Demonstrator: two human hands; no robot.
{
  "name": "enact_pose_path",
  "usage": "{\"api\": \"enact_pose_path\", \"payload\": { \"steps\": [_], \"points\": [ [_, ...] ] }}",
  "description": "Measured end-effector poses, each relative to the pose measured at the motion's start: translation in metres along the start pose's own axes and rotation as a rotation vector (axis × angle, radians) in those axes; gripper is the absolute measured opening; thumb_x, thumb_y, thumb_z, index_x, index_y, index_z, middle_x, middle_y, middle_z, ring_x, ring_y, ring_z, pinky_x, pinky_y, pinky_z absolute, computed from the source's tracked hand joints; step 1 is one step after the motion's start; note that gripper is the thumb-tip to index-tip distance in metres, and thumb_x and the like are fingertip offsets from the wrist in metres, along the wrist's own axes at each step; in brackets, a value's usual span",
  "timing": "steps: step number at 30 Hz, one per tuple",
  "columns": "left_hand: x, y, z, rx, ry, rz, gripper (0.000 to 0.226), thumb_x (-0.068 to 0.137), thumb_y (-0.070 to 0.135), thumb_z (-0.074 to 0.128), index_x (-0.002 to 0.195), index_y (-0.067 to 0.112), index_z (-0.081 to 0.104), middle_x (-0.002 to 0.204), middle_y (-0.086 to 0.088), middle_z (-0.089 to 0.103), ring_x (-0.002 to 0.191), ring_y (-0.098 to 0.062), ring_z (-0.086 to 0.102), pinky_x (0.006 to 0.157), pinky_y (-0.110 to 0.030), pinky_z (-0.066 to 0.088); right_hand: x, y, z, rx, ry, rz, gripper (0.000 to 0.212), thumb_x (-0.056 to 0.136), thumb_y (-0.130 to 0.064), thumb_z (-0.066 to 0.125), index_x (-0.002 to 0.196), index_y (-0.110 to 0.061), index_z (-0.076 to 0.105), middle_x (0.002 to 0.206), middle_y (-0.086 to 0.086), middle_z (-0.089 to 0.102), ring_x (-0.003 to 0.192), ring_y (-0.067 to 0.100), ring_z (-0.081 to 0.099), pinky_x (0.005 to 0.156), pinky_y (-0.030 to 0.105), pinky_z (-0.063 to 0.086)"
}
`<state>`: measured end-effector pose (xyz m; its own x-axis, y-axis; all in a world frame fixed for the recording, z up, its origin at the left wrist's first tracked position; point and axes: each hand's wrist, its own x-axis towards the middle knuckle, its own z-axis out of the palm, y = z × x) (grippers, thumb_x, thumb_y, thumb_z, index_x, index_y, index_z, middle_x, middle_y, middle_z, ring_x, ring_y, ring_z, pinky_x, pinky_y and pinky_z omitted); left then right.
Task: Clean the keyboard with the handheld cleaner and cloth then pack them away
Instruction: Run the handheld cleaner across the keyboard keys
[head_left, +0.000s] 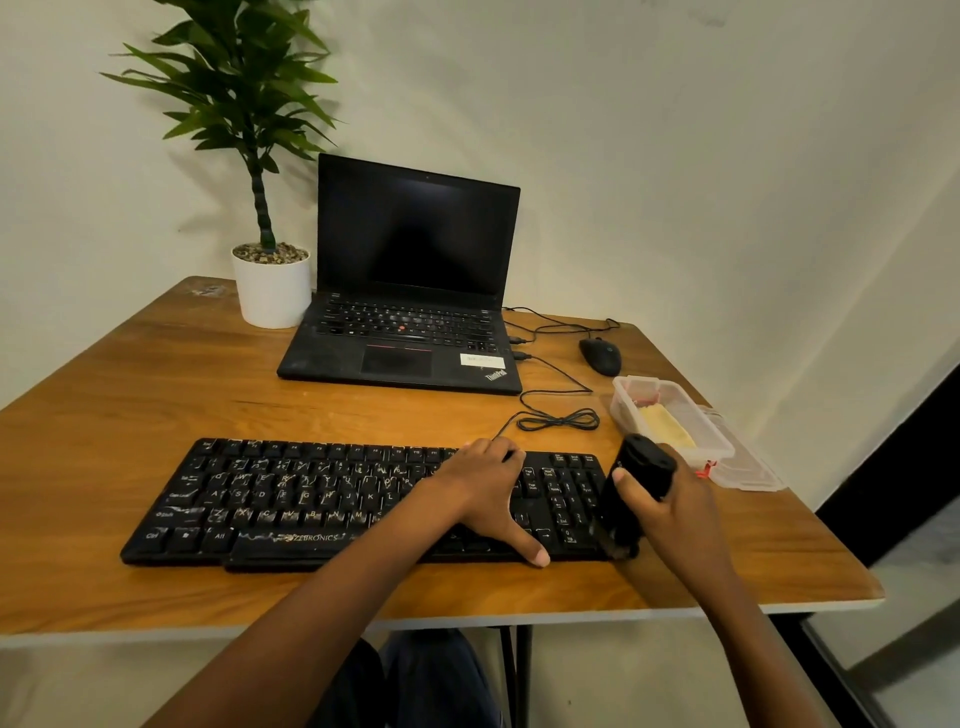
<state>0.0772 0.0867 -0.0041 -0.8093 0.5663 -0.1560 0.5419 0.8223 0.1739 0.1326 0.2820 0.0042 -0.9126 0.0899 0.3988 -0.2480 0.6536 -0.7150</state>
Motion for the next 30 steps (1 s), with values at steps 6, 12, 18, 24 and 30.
{"api": "enact_pose_path", "payload": {
  "steps": [6, 12, 18, 24, 30],
  "points": [
    [0.0, 0.0, 0.0, 0.0, 0.0, -0.003, 0.118, 0.066, 0.071, 0.064, 0.149, 0.008, 0.007, 0.156, -0.003, 0.006, 0.142, -0.025, 0.008, 0.115, -0.038, 0.012, 0.011, 0.002, 0.017, 0.094, 0.118, 0.044, 0.023, 0.086, -0.021, 0.061, 0.106, -0.02, 0.05, 0.087, -0.018, 0.055, 0.083, -0.002, 0.054, 0.066, 0.013, 0.043],
    [0.0, 0.0, -0.001, -0.002, -0.005, 0.0, 0.118, 0.066, 0.071, 0.064, 0.149, 0.008, 0.008, 0.156, -0.005, 0.007, 0.142, -0.026, 0.008, 0.116, -0.039, 0.013, -0.011, 0.0, 0.001, 0.044, 0.026, 0.138, 0.011, 0.087, -0.016, 0.06, 0.09, -0.022, 0.052, 0.076, -0.014, 0.055, 0.07, -0.002, 0.053, 0.051, 0.012, 0.043],
    [0.0, 0.0, 0.0, -0.01, -0.001, -0.003, 0.119, 0.066, 0.071, 0.065, 0.149, 0.008, 0.007, 0.156, -0.004, 0.007, 0.142, -0.025, 0.008, 0.116, -0.039, 0.013, 0.008, -0.007, 0.006, 0.061, 0.134, 0.131, 0.014, 0.087, -0.02, 0.059, 0.096, -0.022, 0.049, 0.079, -0.014, 0.054, 0.075, 0.001, 0.054, 0.059, 0.018, 0.045],
    [0.0, 0.0, -0.001, -0.005, 0.003, -0.004, 0.119, 0.065, 0.071, 0.065, 0.149, 0.009, 0.009, 0.156, -0.004, 0.008, 0.142, -0.025, 0.01, 0.115, -0.039, 0.015, -0.012, -0.001, 0.001, 0.092, 0.0, 0.129, 0.014, 0.087, -0.015, 0.06, 0.099, -0.018, 0.053, 0.081, -0.014, 0.056, 0.075, -0.001, 0.055, 0.054, 0.009, 0.047],
    [0.0, 0.0, 0.0, -0.003, -0.002, -0.003, 0.119, 0.065, 0.071, 0.065, 0.149, 0.008, 0.008, 0.156, -0.004, 0.007, 0.142, -0.026, 0.009, 0.116, -0.04, 0.014, 0.013, -0.011, -0.008, 0.136, 0.054, 0.134, 0.012, 0.088, -0.017, 0.058, 0.092, -0.024, 0.048, 0.081, -0.013, 0.054, 0.077, 0.002, 0.052, 0.063, 0.018, 0.044]
  ]
}}
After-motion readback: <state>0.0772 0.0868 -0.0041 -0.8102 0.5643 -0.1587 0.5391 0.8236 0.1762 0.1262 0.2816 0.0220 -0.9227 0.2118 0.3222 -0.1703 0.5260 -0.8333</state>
